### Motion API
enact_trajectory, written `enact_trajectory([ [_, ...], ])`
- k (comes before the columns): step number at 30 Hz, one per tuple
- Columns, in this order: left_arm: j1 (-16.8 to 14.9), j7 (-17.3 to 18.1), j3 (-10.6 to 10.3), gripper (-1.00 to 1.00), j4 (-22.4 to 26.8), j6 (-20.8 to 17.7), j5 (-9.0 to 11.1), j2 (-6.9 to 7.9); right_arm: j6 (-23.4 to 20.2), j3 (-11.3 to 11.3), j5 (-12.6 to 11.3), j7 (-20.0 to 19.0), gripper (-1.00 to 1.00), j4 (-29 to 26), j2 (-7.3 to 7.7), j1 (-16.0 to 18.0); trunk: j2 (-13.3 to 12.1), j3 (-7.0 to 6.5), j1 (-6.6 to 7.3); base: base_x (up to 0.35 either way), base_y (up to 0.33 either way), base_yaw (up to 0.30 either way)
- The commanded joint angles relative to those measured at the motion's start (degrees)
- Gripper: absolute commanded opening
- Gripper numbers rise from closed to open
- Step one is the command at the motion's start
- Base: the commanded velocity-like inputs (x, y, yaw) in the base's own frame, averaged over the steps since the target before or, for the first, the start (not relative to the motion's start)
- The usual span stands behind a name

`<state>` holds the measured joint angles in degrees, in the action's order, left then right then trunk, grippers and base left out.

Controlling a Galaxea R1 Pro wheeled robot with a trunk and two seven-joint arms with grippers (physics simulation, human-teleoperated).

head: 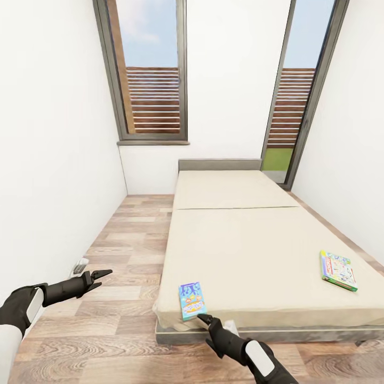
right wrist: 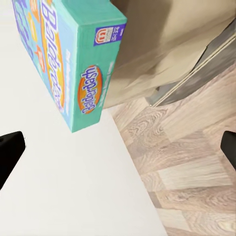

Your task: Put all the toys in the child's room - the three board games (two on the bed and one on the table), the two jigsaw puzzles on the table, and the tennis ball on the table - inside the toy box on the table in the child's room.

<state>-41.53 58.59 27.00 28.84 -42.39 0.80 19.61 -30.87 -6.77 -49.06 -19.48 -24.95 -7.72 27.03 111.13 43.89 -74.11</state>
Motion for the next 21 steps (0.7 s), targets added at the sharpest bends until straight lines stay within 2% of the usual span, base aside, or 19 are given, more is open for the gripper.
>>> enact_trajectory([
  [1, -0.04, 0.12, 0.16, 1.00, -0.01, -0.50, 0.08, -0.01, -0.45, -0.27, -0.05, -0.32, 1.00, -0.11, -0.05, 0.03, 0.03, 0.06, 0.01, 0.000, 0.000, 0.000],
  [10, -0.09, 0.19, 0.16, 1.00, -0.01, -0.50, 0.08, -0.01, -0.42, 1.63, 0.00, -1.94, 1.00, -0.48, -0.02, 0.03, 0.03, 0.06, 0.01, 0.000, 0.000, 0.000],
  [18, -0.10, 0.20, 0.16, 1.00, -0.01, -0.64, 0.10, -0.01, -0.42, 2.05, 0.01, -2.21, 1.00, -0.60, -0.02, 0.04, -3.18, -1.38, 1.76, 0.000, 0.000, 0.000],
  [21, -0.10, 0.21, 0.16, 1.00, -0.01, -1.00, 0.09, -0.05, -0.42, 2.11, 0.01, -2.25, 1.00, -0.61, -0.01, 0.04, -3.18, -1.38, 1.76, 0.000, 0.000, 0.000],
])
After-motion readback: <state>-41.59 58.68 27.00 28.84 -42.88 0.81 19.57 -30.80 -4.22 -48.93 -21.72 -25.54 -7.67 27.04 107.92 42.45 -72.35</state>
